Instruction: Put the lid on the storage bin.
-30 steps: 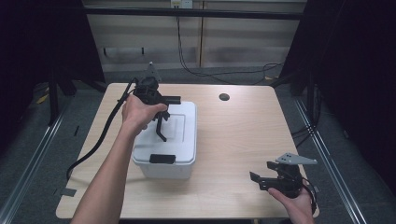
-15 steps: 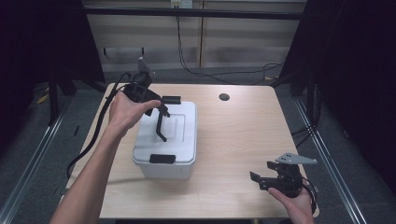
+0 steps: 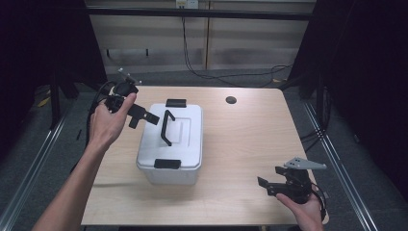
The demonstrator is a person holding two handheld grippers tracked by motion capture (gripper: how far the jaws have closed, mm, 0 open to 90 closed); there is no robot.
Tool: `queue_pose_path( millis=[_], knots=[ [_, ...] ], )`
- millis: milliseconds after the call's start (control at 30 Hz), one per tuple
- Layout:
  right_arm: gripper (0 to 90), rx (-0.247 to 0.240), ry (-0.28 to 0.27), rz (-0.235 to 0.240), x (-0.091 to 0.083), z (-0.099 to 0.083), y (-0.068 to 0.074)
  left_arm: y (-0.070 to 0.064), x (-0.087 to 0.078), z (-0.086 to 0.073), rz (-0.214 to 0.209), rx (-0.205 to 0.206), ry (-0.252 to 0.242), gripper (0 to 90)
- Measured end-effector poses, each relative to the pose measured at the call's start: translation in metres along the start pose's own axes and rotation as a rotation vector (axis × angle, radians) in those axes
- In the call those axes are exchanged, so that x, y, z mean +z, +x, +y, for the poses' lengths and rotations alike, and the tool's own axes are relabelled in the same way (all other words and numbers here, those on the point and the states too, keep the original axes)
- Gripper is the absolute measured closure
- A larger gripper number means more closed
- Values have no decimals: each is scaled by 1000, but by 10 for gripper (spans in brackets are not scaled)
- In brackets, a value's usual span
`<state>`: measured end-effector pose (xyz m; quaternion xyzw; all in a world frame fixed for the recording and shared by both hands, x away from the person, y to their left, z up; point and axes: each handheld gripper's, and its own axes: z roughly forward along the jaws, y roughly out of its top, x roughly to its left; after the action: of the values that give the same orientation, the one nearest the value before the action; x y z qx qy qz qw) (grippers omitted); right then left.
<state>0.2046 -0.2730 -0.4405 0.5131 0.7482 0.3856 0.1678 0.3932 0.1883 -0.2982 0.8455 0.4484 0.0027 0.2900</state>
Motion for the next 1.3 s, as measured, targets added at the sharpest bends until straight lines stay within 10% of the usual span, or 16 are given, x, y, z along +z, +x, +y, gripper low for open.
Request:
queue_pose_path(
  millis=[333, 1300],
  knots=[
    [185, 1, 0, 1, -1, 0, 1, 17, -6, -37, 25, 56, -98, 171],
    [185, 8, -3, -12, -1, -1, 0, 48, -14, -164, 66, -43, -199, 184]
  ],
)
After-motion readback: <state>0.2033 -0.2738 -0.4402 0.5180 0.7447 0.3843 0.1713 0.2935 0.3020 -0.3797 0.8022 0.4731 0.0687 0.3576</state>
